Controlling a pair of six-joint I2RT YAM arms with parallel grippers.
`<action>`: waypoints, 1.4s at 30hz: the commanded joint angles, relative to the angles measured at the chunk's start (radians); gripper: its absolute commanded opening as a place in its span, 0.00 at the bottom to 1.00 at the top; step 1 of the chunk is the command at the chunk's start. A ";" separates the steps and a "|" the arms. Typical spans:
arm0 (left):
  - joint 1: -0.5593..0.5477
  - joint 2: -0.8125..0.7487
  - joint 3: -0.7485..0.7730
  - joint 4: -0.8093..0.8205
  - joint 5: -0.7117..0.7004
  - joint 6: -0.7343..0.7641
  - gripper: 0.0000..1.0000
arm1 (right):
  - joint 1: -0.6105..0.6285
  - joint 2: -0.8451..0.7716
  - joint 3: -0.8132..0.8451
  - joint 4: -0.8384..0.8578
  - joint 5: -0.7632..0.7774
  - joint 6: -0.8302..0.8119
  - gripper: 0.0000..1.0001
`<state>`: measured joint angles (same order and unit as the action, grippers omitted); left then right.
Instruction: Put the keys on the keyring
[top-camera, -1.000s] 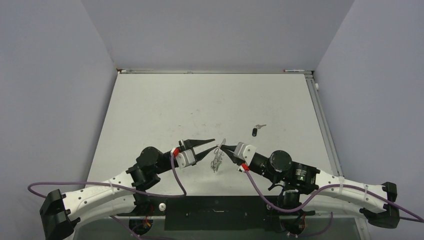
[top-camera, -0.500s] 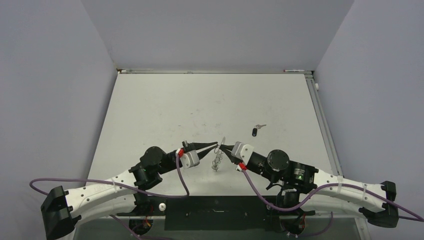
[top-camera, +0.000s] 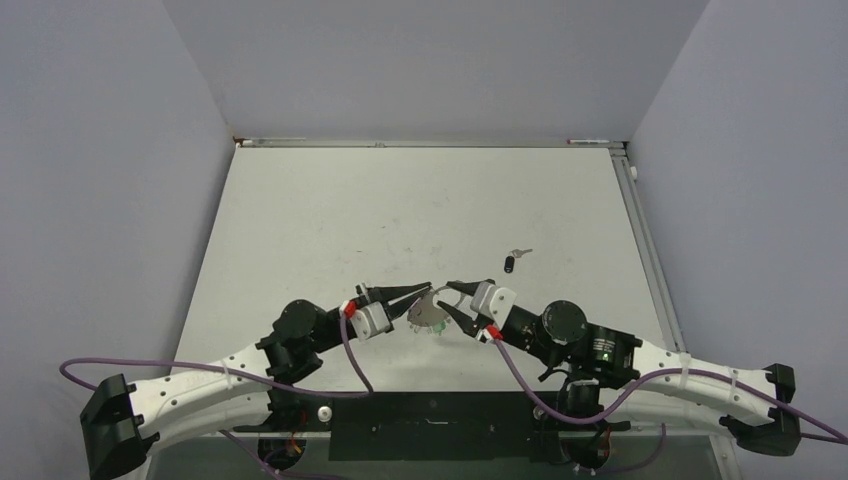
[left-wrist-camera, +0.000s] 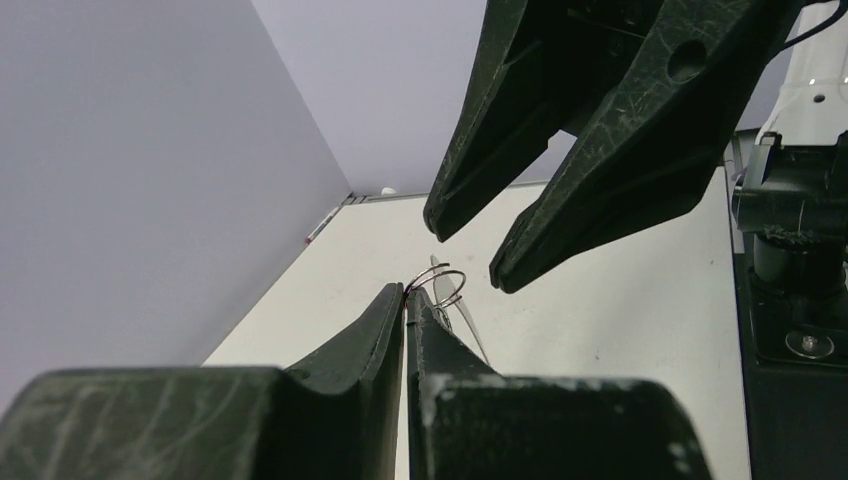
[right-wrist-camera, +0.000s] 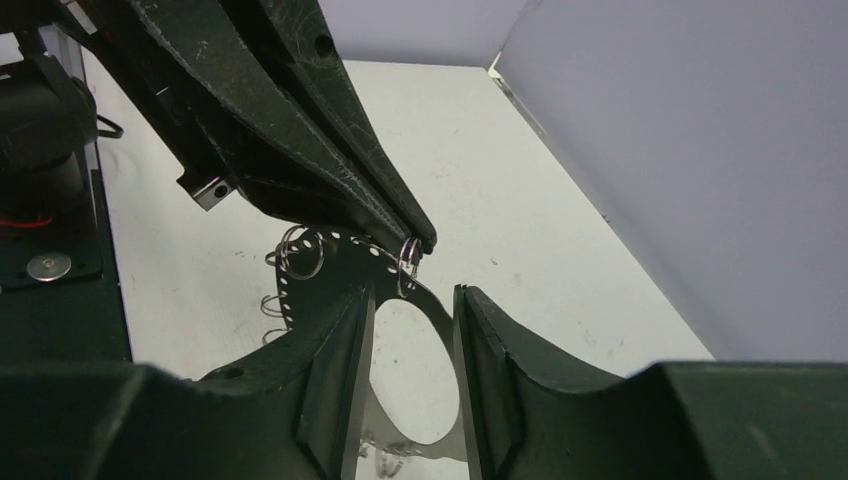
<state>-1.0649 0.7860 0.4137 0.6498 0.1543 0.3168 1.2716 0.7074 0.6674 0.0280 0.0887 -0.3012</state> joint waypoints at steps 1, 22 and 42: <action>0.002 -0.026 -0.018 0.177 -0.019 -0.047 0.00 | 0.010 -0.034 0.037 0.058 0.007 0.022 0.40; 0.002 -0.029 -0.085 0.409 -0.100 -0.273 0.00 | 0.011 0.024 0.018 0.156 -0.036 0.001 0.34; 0.002 -0.033 -0.076 0.367 -0.222 -0.459 0.00 | 0.026 0.085 0.031 0.249 0.008 -0.025 0.27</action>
<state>-1.0653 0.7605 0.3241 0.9688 -0.0410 -0.0921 1.2846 0.7765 0.6674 0.2024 0.0673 -0.3077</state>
